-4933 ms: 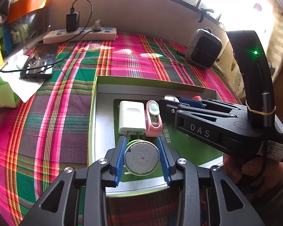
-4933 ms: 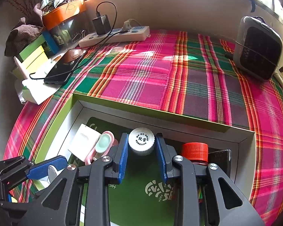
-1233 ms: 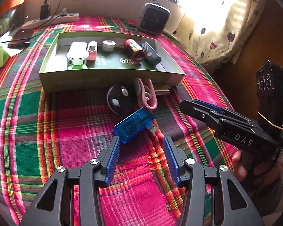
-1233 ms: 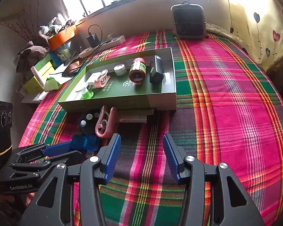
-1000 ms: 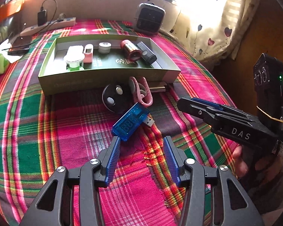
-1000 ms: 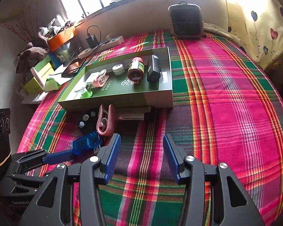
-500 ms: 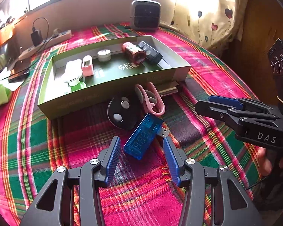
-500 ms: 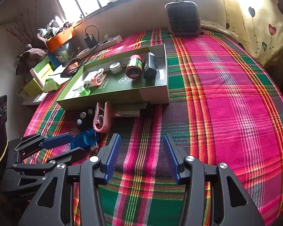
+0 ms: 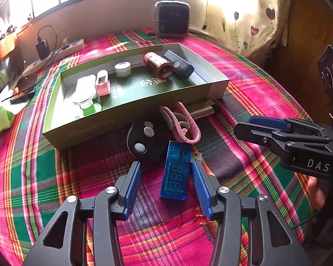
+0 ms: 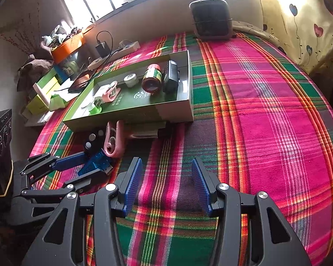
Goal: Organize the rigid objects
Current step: 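Grasp the blue USB tester with the left tool while the right tool moves toward the pink clip, then lift the blue USB tester with the left tool while the right tool approaches the pink clip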
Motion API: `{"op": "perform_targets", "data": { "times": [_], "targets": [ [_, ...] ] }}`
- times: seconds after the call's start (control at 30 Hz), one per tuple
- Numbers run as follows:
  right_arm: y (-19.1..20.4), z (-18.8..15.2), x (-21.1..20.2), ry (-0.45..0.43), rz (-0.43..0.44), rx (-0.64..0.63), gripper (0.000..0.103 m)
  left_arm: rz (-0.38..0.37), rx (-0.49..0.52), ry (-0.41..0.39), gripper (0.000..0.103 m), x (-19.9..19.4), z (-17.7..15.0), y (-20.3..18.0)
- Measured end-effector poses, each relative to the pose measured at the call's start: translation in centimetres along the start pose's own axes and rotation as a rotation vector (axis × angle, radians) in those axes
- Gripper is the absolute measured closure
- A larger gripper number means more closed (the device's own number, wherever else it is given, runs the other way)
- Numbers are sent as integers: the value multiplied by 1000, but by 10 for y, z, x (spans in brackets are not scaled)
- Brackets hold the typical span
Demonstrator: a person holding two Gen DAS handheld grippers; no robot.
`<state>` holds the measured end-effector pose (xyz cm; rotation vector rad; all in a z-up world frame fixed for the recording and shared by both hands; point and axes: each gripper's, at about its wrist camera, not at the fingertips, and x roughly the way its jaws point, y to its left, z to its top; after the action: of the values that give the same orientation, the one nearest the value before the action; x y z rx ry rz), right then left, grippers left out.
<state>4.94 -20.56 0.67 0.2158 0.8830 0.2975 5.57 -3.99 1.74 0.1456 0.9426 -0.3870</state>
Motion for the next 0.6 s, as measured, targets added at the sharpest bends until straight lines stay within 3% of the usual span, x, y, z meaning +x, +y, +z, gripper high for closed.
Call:
{"op": "perform_targets", "data": {
  "times": [0.13, 0.2, 0.37, 0.6],
  "targets": [
    [-1, 1, 1, 3, -2, 4, 55, 2, -14, -8, 62, -1, -1, 2],
    [-1, 1, 1, 3, -3, 4, 55, -3, -25, -12, 72, -2, -2, 4],
    [-1, 1, 2, 6, -7, 2, 55, -14, -53, -14, 81, -4, -5, 9],
    [5, 3, 3, 8, -8, -11, 55, -32, -104, -29, 82, -12, -16, 17]
  ]
}}
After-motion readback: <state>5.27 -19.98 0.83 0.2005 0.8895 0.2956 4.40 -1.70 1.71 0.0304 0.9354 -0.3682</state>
